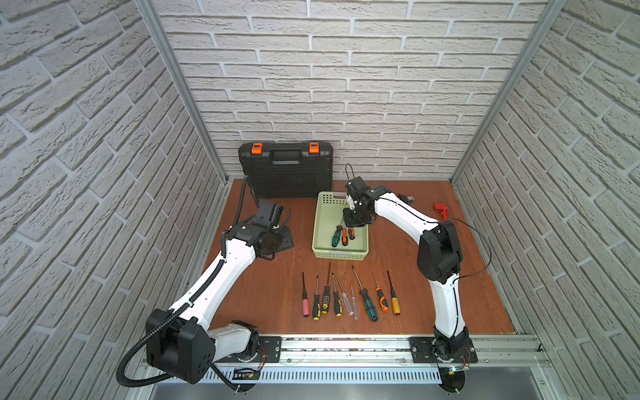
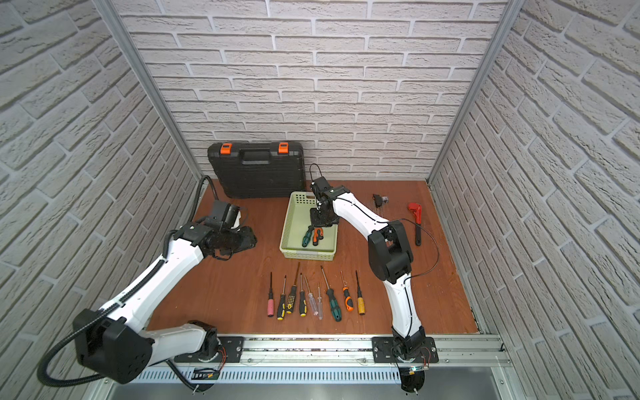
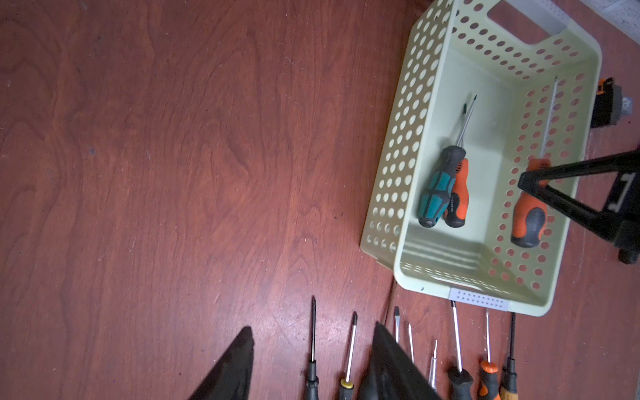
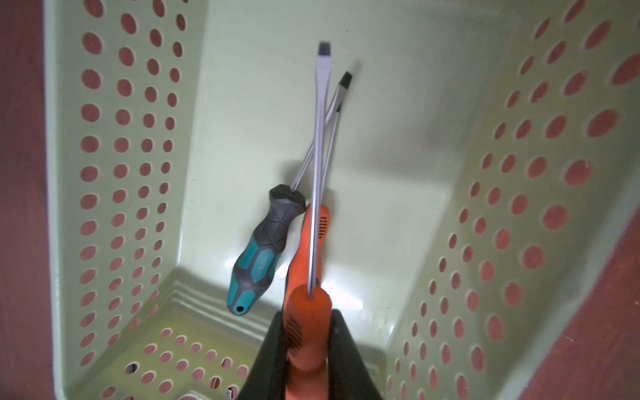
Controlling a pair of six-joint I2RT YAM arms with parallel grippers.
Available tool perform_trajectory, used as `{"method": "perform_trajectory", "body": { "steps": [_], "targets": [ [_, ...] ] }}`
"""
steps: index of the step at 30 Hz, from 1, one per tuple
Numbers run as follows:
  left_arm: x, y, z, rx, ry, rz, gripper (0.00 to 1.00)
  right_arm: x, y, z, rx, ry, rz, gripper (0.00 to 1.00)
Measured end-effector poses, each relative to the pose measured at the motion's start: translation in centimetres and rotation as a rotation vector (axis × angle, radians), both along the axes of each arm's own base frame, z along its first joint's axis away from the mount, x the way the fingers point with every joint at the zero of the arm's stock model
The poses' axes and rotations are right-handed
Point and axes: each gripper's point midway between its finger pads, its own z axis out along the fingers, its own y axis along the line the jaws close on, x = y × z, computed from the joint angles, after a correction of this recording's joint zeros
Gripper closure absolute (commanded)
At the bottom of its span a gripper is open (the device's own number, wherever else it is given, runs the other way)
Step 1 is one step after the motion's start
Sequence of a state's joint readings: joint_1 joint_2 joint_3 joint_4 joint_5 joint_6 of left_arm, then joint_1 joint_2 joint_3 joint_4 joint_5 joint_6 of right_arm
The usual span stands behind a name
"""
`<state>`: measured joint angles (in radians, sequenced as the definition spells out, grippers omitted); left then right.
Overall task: Put the screwdriver in the bin
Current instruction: Place the screwdriver into the bin.
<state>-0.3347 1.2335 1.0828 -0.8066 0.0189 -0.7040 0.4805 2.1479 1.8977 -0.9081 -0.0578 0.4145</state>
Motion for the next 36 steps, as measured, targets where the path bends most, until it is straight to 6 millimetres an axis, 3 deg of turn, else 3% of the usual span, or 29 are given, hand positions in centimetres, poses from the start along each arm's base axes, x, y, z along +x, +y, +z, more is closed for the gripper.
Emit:
{"method": "perform_trajectory", "body": {
  "steps": [7,14,23,30,33,36],
  "targets": [
    [0.1,0.2,0.0,0.002,0.0,0.003,0.44,0.7,-0.5,-0.7,-0.049,-0.017,-0.019,0.94],
    [-0.1,0.3,-0.5,0.003,0.007,0.005,0.44,1.2,-0.3,-3.0,-0.089,0.002,-0.023,0.94],
    [-0.3,0.5,-0.5,0.003,0.005,0.01,0.44,2.2,-0.1,-3.8,-0.135,-0.01,-0.03,0.92],
    [-0.4,0.6,-0.5,0.003,0.008,0.011,0.44,2.0,0.4,-5.1,-0.161,0.004,-0.017,0.91],
    [-0.4,0.6,-0.3,0.002,0.003,0.012,0.44,2.0,0.4,-5.2,-0.165,0.003,-0.015,0.87],
    [-0.5,0.6,-0.2,0.001,-0.001,0.012,0.44,2.0,0.3,-5.4,-0.168,0.005,-0.014,0.77]
  ]
}}
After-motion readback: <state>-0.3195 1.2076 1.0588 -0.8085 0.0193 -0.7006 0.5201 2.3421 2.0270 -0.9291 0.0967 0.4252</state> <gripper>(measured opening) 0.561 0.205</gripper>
